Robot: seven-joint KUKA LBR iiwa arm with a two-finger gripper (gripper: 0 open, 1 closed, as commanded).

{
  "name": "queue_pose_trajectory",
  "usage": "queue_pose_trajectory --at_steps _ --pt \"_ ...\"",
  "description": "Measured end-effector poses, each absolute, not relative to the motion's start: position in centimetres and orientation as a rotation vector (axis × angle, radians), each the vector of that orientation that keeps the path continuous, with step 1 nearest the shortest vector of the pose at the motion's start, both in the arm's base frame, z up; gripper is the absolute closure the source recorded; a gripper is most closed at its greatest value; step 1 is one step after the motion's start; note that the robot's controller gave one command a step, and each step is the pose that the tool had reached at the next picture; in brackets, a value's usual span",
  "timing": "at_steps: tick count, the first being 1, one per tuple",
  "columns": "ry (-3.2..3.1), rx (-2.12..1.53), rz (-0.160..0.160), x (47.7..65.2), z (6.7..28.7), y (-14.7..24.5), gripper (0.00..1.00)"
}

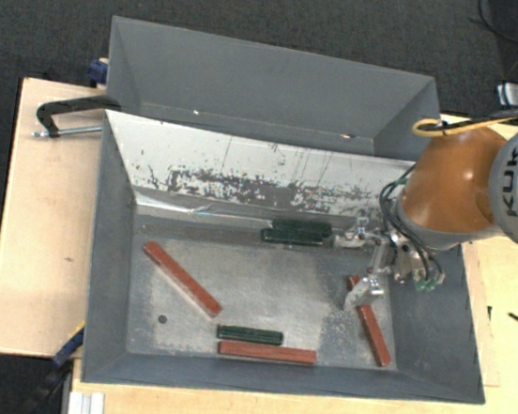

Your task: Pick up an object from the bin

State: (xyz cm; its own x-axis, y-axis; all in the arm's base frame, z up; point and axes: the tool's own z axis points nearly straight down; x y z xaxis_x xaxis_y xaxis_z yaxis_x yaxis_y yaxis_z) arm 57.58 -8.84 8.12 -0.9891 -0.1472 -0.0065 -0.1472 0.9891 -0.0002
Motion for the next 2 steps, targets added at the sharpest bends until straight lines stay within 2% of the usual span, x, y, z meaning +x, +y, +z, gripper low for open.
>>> queue_pose_trajectory --at_steps 1,2 --pt "3.134 -0.160 0.003 56.9 7.6 -11.3 0.00" --pt "3.138 0.042 0.003 53.5 7.4 -14.2 1.00"
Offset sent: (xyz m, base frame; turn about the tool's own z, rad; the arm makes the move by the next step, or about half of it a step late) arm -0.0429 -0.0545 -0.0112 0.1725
